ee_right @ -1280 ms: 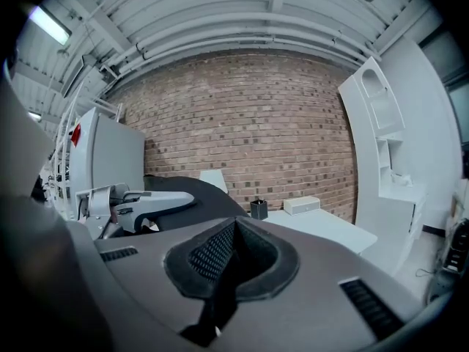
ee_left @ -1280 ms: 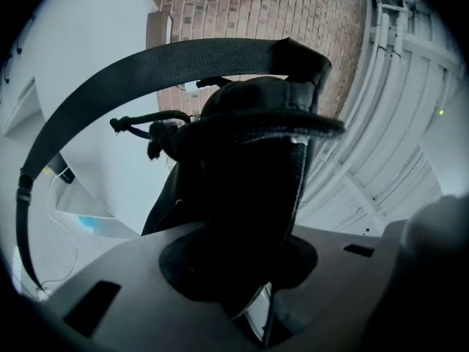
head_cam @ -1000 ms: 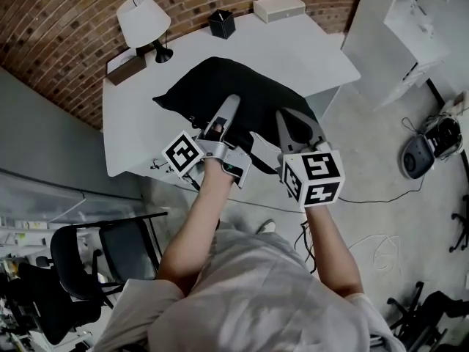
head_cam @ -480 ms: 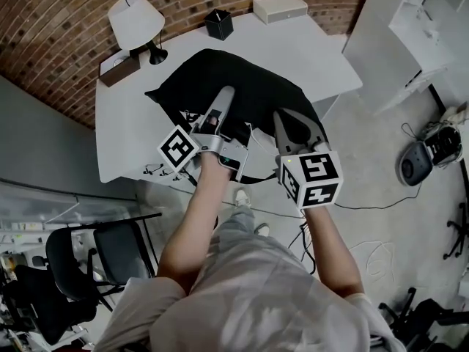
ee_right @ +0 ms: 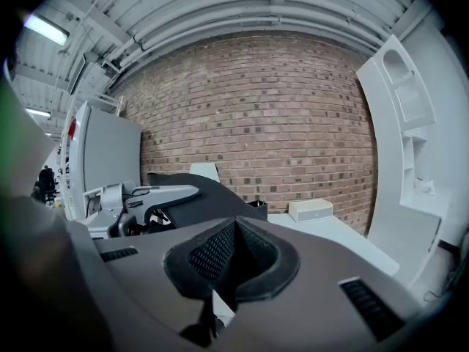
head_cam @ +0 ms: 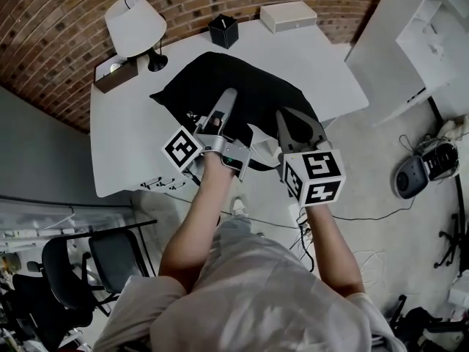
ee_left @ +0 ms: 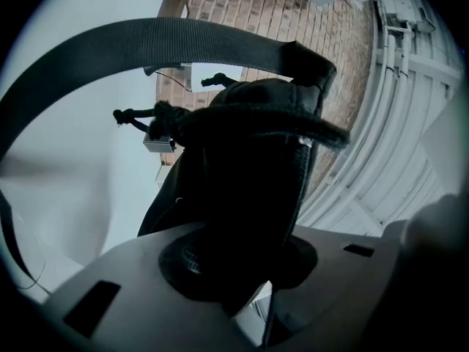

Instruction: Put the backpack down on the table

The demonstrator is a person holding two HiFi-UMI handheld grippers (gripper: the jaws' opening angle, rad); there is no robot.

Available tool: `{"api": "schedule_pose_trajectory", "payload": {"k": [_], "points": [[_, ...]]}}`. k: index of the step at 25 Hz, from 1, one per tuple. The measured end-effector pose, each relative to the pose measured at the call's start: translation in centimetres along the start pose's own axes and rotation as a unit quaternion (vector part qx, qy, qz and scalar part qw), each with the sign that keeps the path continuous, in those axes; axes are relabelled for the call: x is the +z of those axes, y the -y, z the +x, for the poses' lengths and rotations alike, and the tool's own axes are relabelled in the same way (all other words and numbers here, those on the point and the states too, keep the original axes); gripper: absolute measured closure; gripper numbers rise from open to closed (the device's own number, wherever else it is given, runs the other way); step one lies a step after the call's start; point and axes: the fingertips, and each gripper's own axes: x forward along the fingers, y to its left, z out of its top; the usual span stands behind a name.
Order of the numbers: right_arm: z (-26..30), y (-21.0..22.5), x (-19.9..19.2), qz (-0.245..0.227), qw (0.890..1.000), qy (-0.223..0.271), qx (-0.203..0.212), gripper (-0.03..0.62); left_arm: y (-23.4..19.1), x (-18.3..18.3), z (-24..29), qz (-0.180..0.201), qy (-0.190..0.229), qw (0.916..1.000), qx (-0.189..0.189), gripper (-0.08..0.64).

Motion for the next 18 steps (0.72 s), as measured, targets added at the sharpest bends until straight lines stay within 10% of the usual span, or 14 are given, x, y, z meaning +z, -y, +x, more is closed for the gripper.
{"api": "schedule_pose_trajectory", "payload": {"k": [18], "points": [[8.9, 0.1, 0.7, -0.016, 1.000, 0.002, -0.005, 0.591, -3.8, 6.7, 3.7, -0.021, 0.004, 0.9997, -0.014, 0.462]]}}
